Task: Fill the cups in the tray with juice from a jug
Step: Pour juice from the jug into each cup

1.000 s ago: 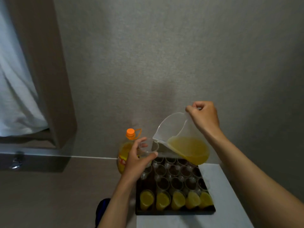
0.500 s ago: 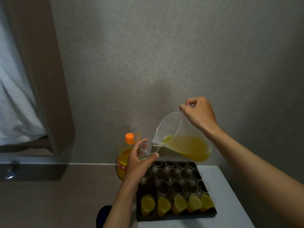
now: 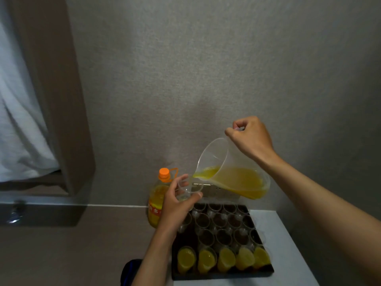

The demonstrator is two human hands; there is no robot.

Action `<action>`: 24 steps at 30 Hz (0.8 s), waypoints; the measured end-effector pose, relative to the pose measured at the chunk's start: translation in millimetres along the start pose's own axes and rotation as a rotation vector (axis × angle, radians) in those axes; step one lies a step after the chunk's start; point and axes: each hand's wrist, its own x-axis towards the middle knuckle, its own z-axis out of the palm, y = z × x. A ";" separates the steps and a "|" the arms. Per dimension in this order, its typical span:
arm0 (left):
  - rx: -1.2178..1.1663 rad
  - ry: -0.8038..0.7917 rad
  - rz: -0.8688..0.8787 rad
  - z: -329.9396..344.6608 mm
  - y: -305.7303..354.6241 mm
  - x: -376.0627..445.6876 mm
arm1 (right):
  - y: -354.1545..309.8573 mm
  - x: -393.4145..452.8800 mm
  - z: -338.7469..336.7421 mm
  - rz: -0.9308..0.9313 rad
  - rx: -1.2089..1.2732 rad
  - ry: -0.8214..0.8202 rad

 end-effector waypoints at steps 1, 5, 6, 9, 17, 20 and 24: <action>-0.001 -0.001 0.002 -0.5 -0.9 0.0 | -1.1 0.8 -0.3 0.000 -0.001 0.003; -0.010 0.002 -0.013 -0.8 -5.9 -1.0 | -6.0 3.7 -1.0 0.000 -0.016 0.007; -0.017 0.006 -0.019 -1.2 -7.7 -0.7 | -7.1 4.3 -1.0 -0.004 -0.020 0.009; -0.022 0.011 -0.016 -2.4 -11.1 -0.4 | -8.4 5.2 -0.3 -0.023 -0.017 0.006; 0.006 0.081 0.016 -8.1 -26.9 3.6 | -12.1 7.6 1.2 -0.022 -0.032 0.003; 0.006 0.085 0.020 -9.9 -29.9 2.4 | -12.9 7.7 0.0 -0.017 -0.029 0.008; -0.003 0.095 0.012 -10.4 -33.4 -0.2 | -13.9 8.4 -1.4 -0.027 -0.029 0.014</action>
